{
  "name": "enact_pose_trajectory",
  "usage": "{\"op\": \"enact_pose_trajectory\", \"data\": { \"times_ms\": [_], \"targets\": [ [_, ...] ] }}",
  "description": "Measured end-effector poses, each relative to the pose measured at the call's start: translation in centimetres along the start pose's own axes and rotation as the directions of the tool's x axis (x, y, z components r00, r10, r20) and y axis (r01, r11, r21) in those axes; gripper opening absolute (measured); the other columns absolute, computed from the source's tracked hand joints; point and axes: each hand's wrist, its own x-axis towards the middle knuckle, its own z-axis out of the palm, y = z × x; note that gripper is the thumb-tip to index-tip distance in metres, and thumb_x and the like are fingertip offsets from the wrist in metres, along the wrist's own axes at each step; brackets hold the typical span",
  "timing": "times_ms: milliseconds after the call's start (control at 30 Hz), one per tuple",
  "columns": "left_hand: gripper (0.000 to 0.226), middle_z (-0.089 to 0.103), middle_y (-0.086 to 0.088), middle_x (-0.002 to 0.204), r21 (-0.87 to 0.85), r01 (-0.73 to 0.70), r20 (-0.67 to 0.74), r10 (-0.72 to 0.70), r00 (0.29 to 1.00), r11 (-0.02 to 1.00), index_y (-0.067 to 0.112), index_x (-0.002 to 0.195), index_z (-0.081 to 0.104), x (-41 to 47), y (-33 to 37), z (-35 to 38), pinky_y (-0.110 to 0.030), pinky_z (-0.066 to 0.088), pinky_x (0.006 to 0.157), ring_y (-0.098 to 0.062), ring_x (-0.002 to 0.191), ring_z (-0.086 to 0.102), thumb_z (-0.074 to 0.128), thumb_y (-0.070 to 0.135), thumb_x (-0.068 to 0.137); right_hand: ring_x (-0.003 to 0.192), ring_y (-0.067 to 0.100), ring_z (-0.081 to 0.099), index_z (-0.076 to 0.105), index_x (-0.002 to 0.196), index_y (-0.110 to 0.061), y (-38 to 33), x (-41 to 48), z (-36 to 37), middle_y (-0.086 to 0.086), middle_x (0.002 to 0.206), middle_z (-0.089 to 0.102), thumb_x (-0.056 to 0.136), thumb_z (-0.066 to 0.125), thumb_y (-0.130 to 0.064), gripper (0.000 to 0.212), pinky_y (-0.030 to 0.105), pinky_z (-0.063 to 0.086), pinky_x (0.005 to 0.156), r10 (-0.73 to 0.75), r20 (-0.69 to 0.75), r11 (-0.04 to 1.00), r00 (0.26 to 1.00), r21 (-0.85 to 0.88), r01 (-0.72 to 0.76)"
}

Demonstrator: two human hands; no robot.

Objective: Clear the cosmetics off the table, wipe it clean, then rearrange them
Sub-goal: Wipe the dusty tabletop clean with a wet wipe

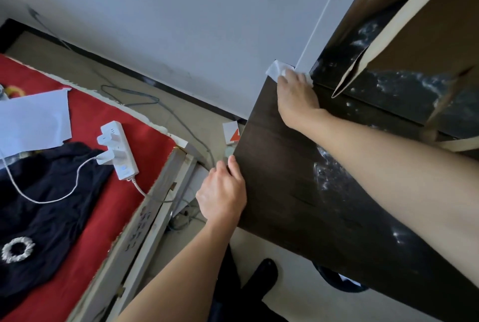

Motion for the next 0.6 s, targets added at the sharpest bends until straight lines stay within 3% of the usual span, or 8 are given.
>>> {"op": "enact_pose_trajectory", "data": {
  "times_ms": [100, 167, 267, 367, 467, 533, 600],
  "targets": [
    [0.052, 0.064, 0.001, 0.089, -0.013, 0.005, 0.001, -0.005, 1.000, 1.000, 0.019, 0.087, 0.054, 0.0, 0.0, 0.0, -0.034, 0.034, 0.071, -0.016, 0.075, 0.050, 0.015, 0.050, 0.099, 0.118, 0.035, 0.041, 0.052, 0.124, -0.007, -0.6, 1.9, -0.8, 0.014, 0.127, 0.044, 0.090, 0.048, 0.000, 0.035, 0.043, 0.040, 0.098, 0.050, -0.013, 0.994, 0.999, 0.102, -0.048],
    [0.051, 0.065, 0.000, 0.092, -0.029, 0.014, -0.012, -0.014, 1.000, 0.999, 0.019, 0.090, 0.057, -0.2, 0.1, -0.2, -0.036, 0.036, 0.074, -0.020, 0.082, 0.056, 0.016, 0.048, 0.100, 0.114, 0.031, 0.043, 0.060, 0.119, -0.008, -1.8, 1.7, -0.7, 0.011, 0.123, 0.047, 0.088, 0.051, 0.003, 0.034, 0.039, 0.043, 0.096, 0.018, -0.069, 0.967, 0.997, 0.253, 0.000],
    [0.049, 0.065, -0.003, 0.097, -0.079, 0.050, -0.013, -0.052, 0.999, 0.996, 0.020, 0.100, 0.059, -0.3, 0.2, -0.4, -0.037, 0.038, 0.078, -0.026, 0.091, 0.059, 0.017, 0.043, 0.101, 0.102, 0.028, 0.052, 0.070, 0.106, -0.010, -2.9, -4.0, 0.4, 0.011, 0.110, 0.056, 0.085, 0.052, 0.001, 0.030, 0.035, 0.044, 0.088, -0.194, -0.107, 0.869, 0.975, 0.442, 0.222],
    [0.043, 0.064, -0.005, 0.093, -0.131, 0.094, -0.005, -0.096, 0.995, 0.987, 0.018, 0.093, 0.054, -0.3, 0.2, -0.6, -0.036, 0.033, 0.074, -0.021, 0.076, 0.049, 0.017, 0.040, 0.101, 0.086, 0.016, 0.056, 0.075, 0.095, -0.012, -1.1, -11.4, 0.7, 0.004, 0.097, 0.060, 0.083, 0.055, 0.001, 0.026, 0.027, 0.045, 0.079, -0.316, -0.021, 0.756, 0.949, 0.598, 0.265],
    [0.040, 0.064, -0.005, 0.092, -0.141, 0.102, -0.014, -0.105, 0.994, 0.985, 0.019, 0.090, 0.050, -0.3, 0.1, -0.4, -0.037, 0.033, 0.073, -0.021, 0.074, 0.046, 0.018, 0.039, 0.100, 0.075, 0.015, 0.058, 0.075, 0.088, -0.010, 3.2, -11.6, -0.7, 0.002, 0.088, 0.064, 0.078, 0.059, 0.002, 0.023, 0.022, 0.039, 0.073, -0.178, -0.001, 0.752, 0.984, 0.644, 0.137],
    [0.043, 0.065, -0.005, 0.095, -0.118, 0.079, -0.027, -0.083, 0.996, 0.990, 0.018, 0.094, 0.053, -0.4, 0.1, -0.2, -0.039, 0.035, 0.074, -0.027, 0.082, 0.056, 0.017, 0.041, 0.099, 0.083, 0.022, 0.060, 0.074, 0.094, -0.011, 6.2, -8.3, -1.6, 0.007, 0.094, 0.066, 0.081, 0.056, -0.002, 0.024, 0.025, 0.043, 0.073, 0.018, -0.096, 0.828, 0.995, 0.560, 0.038],
    [0.046, 0.065, -0.007, 0.097, -0.106, 0.063, -0.037, -0.067, 0.997, 0.992, 0.016, 0.095, 0.054, -0.5, 0.2, -0.2, -0.039, 0.037, 0.077, -0.030, 0.089, 0.059, 0.017, 0.042, 0.099, 0.093, 0.031, 0.061, 0.069, 0.105, -0.011, 8.4, -5.1, -2.1, 0.014, 0.104, 0.066, 0.086, 0.053, -0.005, 0.026, 0.034, 0.049, 0.080, 0.121, -0.176, 0.900, 0.977, 0.434, -0.033]
  ]
}}
